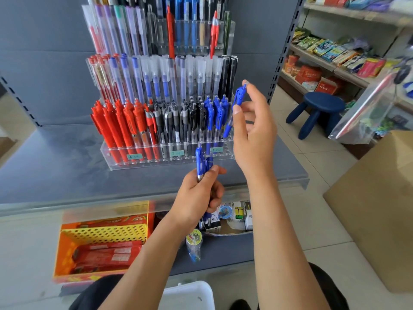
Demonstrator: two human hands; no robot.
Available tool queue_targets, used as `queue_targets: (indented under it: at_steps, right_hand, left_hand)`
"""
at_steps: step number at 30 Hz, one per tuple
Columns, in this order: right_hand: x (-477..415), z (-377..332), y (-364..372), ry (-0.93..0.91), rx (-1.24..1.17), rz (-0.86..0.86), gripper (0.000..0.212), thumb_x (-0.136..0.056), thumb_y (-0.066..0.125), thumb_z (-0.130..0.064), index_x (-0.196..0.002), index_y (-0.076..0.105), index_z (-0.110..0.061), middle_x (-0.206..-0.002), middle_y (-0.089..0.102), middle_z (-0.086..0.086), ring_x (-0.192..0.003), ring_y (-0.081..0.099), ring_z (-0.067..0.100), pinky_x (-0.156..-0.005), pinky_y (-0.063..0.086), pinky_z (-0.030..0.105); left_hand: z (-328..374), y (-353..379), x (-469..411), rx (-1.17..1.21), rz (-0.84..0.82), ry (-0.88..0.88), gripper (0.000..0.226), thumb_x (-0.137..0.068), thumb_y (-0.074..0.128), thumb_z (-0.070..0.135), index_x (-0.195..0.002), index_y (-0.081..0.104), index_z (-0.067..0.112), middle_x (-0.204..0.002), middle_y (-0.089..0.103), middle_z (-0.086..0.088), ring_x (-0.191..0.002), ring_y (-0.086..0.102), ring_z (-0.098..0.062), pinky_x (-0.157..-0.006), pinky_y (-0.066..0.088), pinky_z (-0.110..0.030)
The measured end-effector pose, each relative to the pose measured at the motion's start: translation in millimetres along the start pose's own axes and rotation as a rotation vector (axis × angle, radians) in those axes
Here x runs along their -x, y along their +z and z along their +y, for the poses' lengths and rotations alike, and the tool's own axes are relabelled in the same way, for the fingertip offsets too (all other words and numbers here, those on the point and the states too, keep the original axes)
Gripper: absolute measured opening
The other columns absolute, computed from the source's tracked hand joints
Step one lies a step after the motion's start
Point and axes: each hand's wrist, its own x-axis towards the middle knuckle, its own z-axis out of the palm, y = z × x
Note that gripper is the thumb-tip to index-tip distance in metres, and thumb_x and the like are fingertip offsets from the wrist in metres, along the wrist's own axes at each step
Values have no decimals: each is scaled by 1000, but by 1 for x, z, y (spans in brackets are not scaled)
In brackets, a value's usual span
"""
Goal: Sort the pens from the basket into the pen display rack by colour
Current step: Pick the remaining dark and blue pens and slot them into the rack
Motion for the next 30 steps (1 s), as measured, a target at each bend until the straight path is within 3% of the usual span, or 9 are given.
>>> queue_targets:
  at_steps: [4, 10, 13, 16, 19, 21, 22, 25, 30]
  right_hand:
    - [8, 13, 6, 68, 110, -114, 41, -100, 57, -16, -140, 57, -26, -102, 69, -5, -92, 65, 5, -85, 54, 22]
    - [14, 14, 10, 106, 201, -42, 34, -95, 65, -25, -128, 59, -31, -90, 71, -14, -93, 66, 7, -87, 54, 40]
    - [13, 15, 6, 126, 306, -25, 32, -93, 68, -33, -123, 58, -27, -89, 72, -16, -94, 65, 9, -97, 39, 33]
    - [20, 13, 5, 131, 366, -33, 33, -93, 68, -28, -124, 58, -24, -97, 71, -15, -100, 62, 10, -93, 26, 27]
    - [30, 7, 1, 147, 282, -27, 25, -91, 68, -29, -115, 61, -26, -100, 66, -14, -106, 56, 9, -94, 28, 27]
    - [32, 1, -8, 145, 194, -146, 12, -90, 67, -32, -101, 68, -29, -92, 68, -14, -98, 60, 6, -92, 42, 28]
    - [32, -3, -14, 163, 171, -286, 9, -91, 67, -35, -94, 73, -30, -88, 70, -13, -92, 62, 3, -86, 47, 24]
    - [32, -14, -28, 291, 199, -715, 28, -93, 67, -46, -81, 79, -24, -78, 73, -4, -78, 67, 6, -72, 50, 23]
    - [35, -15, -37, 334, 91, -721, 27, -95, 66, -43, -86, 80, -22, -84, 74, -10, -83, 69, 1, -80, 51, 23]
  left_hand:
    - [0, 0, -1, -8, -5, 4, 28, -109, 42, 28, -110, 61, 8, -59, 52, -2, -46, 39, -14, -43, 34, -24]
    - [0, -1, 0, -18, -10, 5, 28, -109, 42, 29, -110, 62, 10, -62, 54, -3, -48, 42, -15, -45, 35, -26]
    - [1, -1, 2, -16, -17, 7, 29, -109, 42, 29, -112, 62, 9, -62, 55, -4, -48, 43, -16, -45, 36, -26]
    - [2, 0, 5, 11, -21, 14, 29, -109, 42, 28, -113, 62, 7, -63, 58, -7, -47, 48, -18, -45, 39, -26]
    - [3, -1, 8, 31, -34, 15, 32, -108, 43, 29, -116, 62, 5, -66, 61, -10, -49, 54, -22, -46, 45, -28]
    - [4, -1, 9, 43, -44, 13, 32, -108, 42, 29, -116, 62, 4, -69, 63, -12, -51, 57, -23, -47, 48, -28]
    - [4, 0, 10, 52, -47, 15, 32, -108, 42, 28, -115, 62, 3, -70, 64, -13, -51, 59, -22, -47, 49, -28]
    - [5, 0, 13, 45, -61, 48, 31, -108, 41, 23, -102, 61, 0, -72, 66, -15, -53, 61, -22, -49, 51, -28]
    - [8, 0, 17, 15, -99, 61, 36, -106, 44, 27, -107, 61, -5, -80, 70, -14, -61, 66, -22, -58, 57, -31]
